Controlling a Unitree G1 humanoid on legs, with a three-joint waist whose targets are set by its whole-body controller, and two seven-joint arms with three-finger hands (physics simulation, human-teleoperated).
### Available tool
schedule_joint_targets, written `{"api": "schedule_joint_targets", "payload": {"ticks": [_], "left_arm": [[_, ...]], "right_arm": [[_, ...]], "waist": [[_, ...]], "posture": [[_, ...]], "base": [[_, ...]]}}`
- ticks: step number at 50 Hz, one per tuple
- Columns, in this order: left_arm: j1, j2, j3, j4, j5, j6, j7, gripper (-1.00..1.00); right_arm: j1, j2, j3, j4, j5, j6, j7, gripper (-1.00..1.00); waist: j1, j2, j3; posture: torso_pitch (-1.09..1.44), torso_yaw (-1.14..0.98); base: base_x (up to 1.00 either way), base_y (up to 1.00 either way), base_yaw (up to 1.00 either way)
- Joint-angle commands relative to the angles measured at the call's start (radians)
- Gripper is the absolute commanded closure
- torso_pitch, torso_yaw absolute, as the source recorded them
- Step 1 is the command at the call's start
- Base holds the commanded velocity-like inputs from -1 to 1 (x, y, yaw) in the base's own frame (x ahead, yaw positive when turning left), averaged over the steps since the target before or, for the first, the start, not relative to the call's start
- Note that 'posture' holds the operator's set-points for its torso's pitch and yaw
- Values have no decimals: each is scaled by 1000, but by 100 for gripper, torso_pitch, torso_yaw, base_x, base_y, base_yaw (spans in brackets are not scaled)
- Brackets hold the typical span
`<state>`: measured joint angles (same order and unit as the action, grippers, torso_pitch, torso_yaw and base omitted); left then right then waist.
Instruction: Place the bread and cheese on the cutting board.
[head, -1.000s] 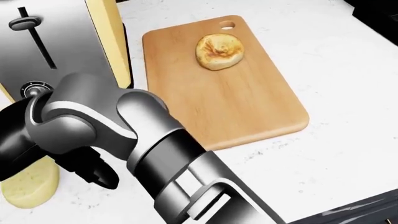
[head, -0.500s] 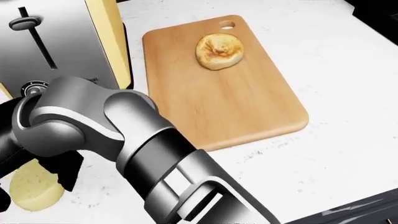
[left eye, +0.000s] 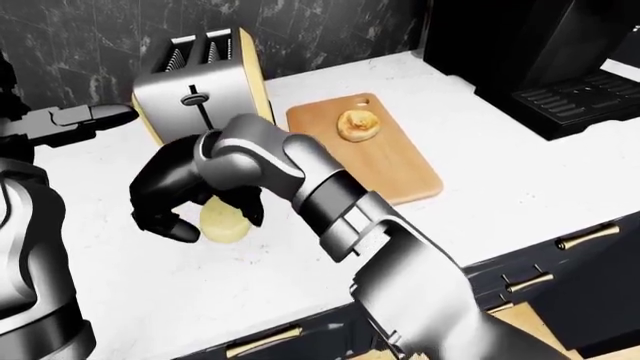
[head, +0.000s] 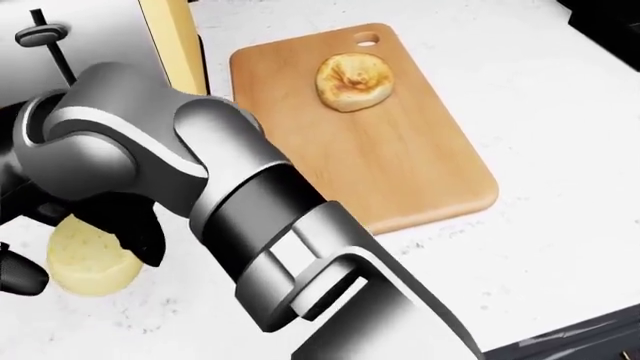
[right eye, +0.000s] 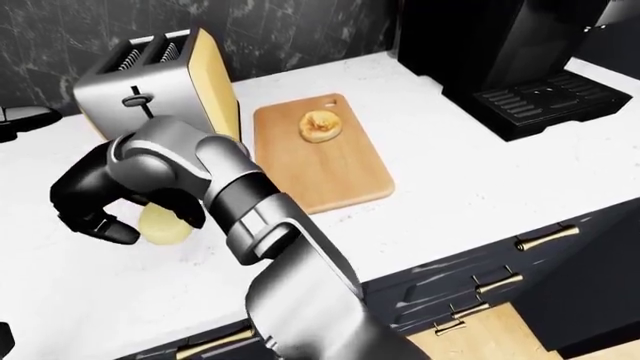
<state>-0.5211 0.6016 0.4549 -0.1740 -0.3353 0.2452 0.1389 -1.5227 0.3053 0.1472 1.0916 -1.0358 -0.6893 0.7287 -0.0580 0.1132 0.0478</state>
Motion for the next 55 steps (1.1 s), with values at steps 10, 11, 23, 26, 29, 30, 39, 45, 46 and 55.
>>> {"api": "schedule_joint_targets", "payload": {"ticks": [10, 11, 23, 26, 29, 30, 39, 45, 46, 55], "left_arm": [[-31, 22, 15, -28, 4, -22, 3, -100], [-30, 22, 15, -30, 4, -21, 3, -100], [-35, 17, 9, -24, 11, -25, 2, -100], [-34, 16, 8, -24, 12, -26, 1, -100], [-38, 16, 6, -25, 13, -23, 1, -100], [-38, 16, 6, -26, 13, -23, 1, -100], [-41, 17, 5, -29, 15, -19, -1, -100], [-42, 16, 4, -31, 17, -17, -1, -100], [-43, 17, 4, -32, 16, -15, -1, -100], [-51, 20, 2, -27, 16, -13, -1, -100]], "right_arm": [[-10, -81, -16, -59, 82, -11, 26, 100], [-3, -85, -15, -69, 86, -8, 35, 100], [42, -194, -29, -116, 119, -34, 100, 100], [41, -227, -40, -120, 130, -36, 114, 100], [41, -262, -50, -124, 141, -39, 127, 100], [39, -273, -52, -122, 144, -42, 129, 100], [36, -362, -76, -127, 174, -54, 158, 100], [34, -416, -85, -117, 178, -63, 165, 100], [33, -424, -85, -110, 176, -67, 162, 100], [-32, -464, -86, 10, 136, -89, 78, 100]], "waist": [[1, 8, -24], [1, 8, -24], [3, -3, -23], [3, -5, -24], [4, -8, -23], [4, -9, -23], [5, -17, -21], [7, -22, -21], [8, -23, -21], [10, -26, -20]], "posture": [[0, 0], [0, 0], [0, 0], [0, 0], [0, 0], [0, 0], [0, 0], [0, 0], [0, 0], [0, 0]], "base": [[0, 0, 0], [0, 0, 0], [0, 0, 0], [0, 0, 0], [0, 0, 0], [0, 0, 0], [0, 0, 0], [0, 0, 0], [0, 0, 0], [0, 0, 0]]}}
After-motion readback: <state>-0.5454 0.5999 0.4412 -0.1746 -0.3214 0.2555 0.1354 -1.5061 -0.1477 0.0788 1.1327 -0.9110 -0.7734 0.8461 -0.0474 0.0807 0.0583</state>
